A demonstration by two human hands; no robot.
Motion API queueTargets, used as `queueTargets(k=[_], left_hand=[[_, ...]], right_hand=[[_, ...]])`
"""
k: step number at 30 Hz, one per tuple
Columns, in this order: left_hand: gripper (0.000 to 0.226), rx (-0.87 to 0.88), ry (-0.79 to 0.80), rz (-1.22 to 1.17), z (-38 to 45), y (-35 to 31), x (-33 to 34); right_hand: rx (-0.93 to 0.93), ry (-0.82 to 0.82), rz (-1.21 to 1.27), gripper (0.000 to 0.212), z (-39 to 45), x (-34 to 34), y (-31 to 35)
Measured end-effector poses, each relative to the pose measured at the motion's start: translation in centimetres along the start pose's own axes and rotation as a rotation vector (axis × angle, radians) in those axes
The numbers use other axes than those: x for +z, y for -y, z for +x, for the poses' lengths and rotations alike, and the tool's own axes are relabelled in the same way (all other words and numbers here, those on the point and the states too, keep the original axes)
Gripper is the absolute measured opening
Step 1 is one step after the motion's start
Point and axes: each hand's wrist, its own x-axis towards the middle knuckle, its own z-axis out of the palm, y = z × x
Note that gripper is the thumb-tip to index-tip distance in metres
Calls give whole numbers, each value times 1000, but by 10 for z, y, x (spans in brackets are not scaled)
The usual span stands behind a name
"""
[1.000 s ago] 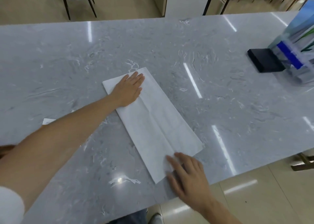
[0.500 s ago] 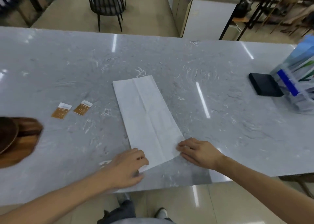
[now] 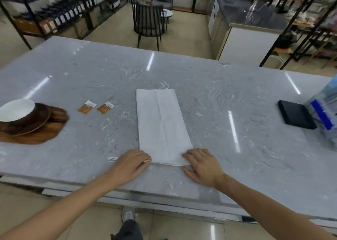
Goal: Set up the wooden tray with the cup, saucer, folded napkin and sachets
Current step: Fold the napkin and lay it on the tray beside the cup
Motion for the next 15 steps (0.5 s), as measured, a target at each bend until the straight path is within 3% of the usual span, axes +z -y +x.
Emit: queueTargets(k=[8, 15], left_hand=[[54, -174, -175, -231, -11, -14, -20], [12, -146, -386, -388, -28, -35, -53]], right_hand=[[130, -180, 114, 17, -9, -25, 7], [349, -344, 528, 24, -20, -88, 43]])
